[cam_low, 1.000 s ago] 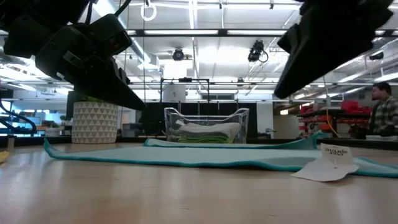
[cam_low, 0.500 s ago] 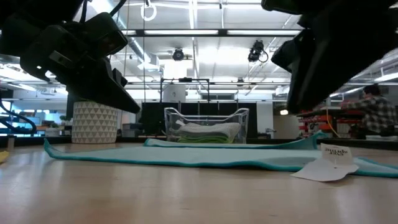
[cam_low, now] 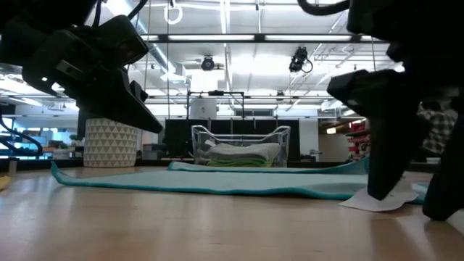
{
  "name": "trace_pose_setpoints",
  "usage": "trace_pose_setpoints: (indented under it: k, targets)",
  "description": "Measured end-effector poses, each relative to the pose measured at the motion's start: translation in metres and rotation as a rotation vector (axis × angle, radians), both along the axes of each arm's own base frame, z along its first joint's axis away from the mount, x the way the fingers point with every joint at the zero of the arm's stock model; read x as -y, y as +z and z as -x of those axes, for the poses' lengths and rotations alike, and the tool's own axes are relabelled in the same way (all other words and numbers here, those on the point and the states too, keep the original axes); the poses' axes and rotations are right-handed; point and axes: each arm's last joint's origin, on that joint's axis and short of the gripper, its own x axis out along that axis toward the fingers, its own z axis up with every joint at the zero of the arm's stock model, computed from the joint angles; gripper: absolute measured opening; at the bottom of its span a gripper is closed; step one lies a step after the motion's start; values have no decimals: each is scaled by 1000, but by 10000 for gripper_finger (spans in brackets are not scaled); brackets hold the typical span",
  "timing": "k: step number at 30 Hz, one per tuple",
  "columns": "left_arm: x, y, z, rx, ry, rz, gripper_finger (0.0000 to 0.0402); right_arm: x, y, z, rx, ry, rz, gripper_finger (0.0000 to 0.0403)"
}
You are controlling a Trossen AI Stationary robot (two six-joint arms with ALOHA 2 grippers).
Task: Fold microfiber towels
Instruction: Fold the blue microfiber cloth
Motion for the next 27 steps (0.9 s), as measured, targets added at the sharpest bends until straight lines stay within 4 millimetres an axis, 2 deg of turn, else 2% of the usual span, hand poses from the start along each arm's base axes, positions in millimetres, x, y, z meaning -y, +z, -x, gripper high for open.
trace_pose_setpoints:
  k: [13, 23, 27]
  targets:
    - [0, 0, 0, 0, 7, 8, 18, 7, -2, -1, 61, -53, 144, 10]
    - [0, 0, 0, 0, 6, 8, 22, 12, 7, -2, 93, -151, 119, 5]
    - [0, 0, 0, 0, 6, 7, 18, 13, 19, 0, 118, -179, 84, 5]
